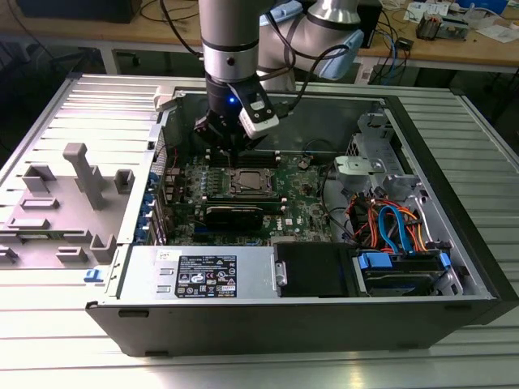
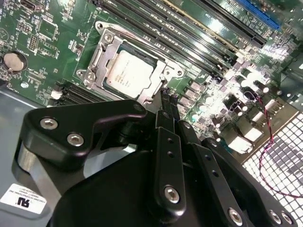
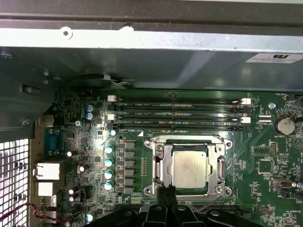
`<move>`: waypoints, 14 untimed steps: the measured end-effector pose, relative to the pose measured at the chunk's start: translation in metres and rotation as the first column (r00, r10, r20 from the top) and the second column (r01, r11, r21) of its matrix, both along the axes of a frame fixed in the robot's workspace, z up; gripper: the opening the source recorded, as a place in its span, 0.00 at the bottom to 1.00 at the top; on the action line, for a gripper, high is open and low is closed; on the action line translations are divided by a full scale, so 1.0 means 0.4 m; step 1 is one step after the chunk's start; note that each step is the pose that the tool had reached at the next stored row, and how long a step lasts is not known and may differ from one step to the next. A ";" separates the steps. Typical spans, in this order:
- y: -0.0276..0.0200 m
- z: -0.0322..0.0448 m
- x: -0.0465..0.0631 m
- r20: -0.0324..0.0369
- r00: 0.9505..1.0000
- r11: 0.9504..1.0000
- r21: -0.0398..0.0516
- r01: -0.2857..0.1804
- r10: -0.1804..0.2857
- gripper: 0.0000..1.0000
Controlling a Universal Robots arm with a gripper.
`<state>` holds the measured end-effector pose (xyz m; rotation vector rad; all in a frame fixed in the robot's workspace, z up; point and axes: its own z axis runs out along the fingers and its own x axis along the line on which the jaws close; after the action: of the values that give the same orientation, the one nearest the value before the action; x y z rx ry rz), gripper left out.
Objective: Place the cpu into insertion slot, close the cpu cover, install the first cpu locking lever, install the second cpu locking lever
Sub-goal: 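Install the first cpu locking lever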
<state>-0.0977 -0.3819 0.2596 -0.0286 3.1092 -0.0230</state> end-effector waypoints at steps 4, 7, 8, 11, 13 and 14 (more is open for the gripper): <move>0.000 0.000 -0.015 0.000 1.000 1.000 0.000 -0.010 0.010 0.11; 0.000 0.000 -0.038 0.000 1.000 1.000 0.000 -0.011 0.011 0.11; 0.000 0.000 -0.043 0.000 1.000 1.000 0.000 -0.011 0.011 0.11; 0.002 -0.001 -0.047 0.000 1.000 1.000 0.001 -0.011 0.011 0.11; 0.008 0.000 -0.047 0.000 1.000 1.000 0.001 -0.011 0.011 0.11; 0.012 0.000 -0.047 0.000 1.000 1.000 0.001 -0.011 0.011 0.11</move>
<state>-0.1166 -0.3773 0.2594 -0.0457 3.1092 -0.0216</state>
